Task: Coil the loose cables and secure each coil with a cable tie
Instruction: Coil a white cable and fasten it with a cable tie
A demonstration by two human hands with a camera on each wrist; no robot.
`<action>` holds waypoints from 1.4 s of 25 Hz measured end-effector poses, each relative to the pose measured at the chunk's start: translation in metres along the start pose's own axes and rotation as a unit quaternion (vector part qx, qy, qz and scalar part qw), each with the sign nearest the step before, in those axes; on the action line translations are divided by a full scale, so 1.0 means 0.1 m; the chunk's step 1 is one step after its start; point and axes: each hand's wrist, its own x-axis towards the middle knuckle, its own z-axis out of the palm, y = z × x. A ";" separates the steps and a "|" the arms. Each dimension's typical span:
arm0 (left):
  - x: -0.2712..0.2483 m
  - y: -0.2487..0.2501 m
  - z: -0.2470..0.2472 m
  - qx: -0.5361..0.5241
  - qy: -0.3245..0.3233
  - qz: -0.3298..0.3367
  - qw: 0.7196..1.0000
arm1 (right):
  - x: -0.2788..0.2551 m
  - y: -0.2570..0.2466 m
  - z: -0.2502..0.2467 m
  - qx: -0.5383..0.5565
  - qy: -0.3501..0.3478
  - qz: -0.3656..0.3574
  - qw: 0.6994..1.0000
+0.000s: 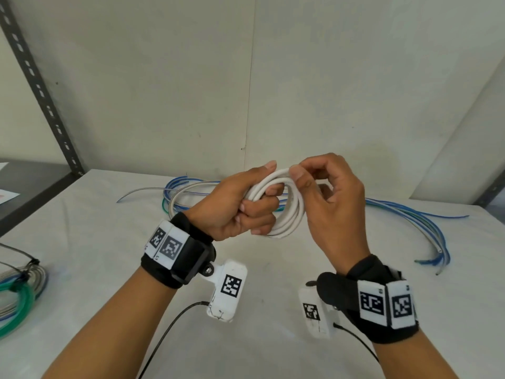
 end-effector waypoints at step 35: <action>0.19 -0.22 0.39 0.197 0.356 0.170 0.897 | -0.12 0.04 0.13 0.018 -0.058 0.011 0.998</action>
